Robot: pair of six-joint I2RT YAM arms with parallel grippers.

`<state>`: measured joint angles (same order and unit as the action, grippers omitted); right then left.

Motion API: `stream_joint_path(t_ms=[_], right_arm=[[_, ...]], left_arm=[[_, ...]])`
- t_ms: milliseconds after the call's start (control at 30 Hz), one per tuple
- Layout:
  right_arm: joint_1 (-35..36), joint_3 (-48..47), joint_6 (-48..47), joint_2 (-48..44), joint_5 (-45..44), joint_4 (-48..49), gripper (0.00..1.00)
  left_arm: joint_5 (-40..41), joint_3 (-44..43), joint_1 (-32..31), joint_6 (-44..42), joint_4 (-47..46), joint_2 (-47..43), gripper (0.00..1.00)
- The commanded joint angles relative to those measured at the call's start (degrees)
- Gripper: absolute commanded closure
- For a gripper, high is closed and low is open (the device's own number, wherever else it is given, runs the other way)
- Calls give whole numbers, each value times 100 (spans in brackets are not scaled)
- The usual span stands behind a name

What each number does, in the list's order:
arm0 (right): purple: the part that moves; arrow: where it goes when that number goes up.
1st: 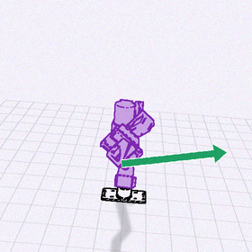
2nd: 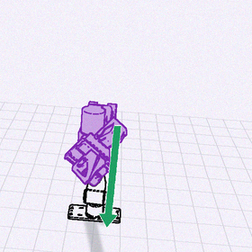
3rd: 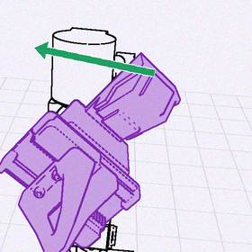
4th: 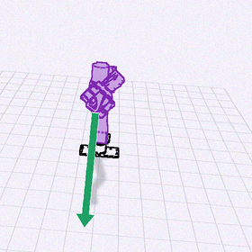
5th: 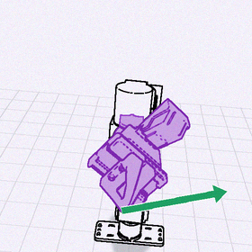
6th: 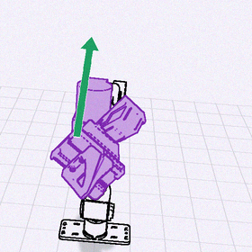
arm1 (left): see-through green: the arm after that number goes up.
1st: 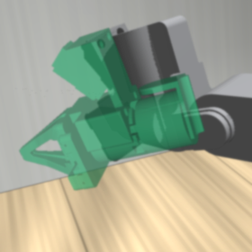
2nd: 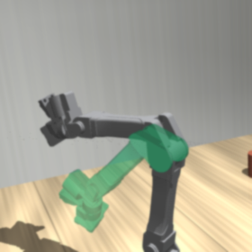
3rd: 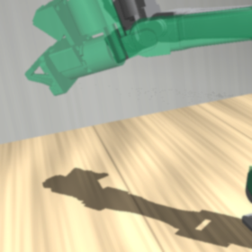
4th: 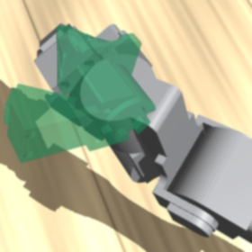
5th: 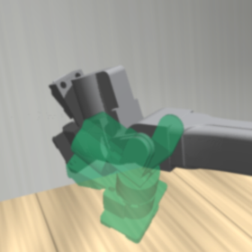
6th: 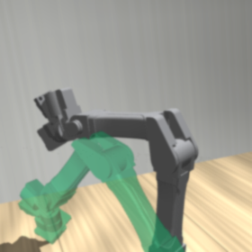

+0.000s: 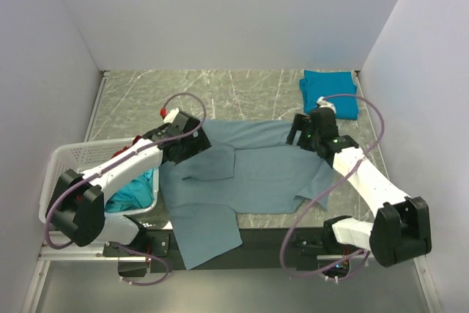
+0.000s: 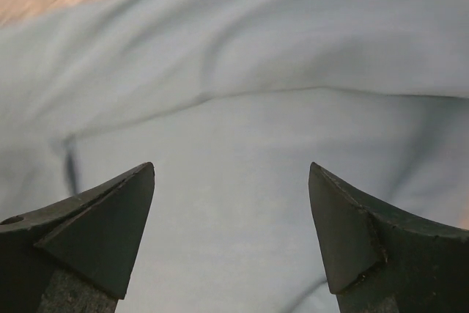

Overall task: Fold and stack the t-shirts
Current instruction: Fold the tshirt

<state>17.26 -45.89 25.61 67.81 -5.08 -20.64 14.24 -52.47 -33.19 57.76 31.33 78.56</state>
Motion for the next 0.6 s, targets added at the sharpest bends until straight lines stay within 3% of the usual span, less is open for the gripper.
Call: stream_joint_path(t_ms=[0,233,367,567], right_arm=[[-738,-324,94,275,138,-89,8],[-1470,-1534,-222,2050,490,-80,7],[-1628,-2046,-380,3077,649,-378,7],[-1883,-1679,-311,3265,517,-502,7]], left_arm=[[114,-553,14,-387,-513,306,1],[-246,-1493,549,-643,-1138,1818,1],[-755,-1617,919,-678,-1428,2496,0],[-756,-1706,1279,-731,-1331,3129,0]])
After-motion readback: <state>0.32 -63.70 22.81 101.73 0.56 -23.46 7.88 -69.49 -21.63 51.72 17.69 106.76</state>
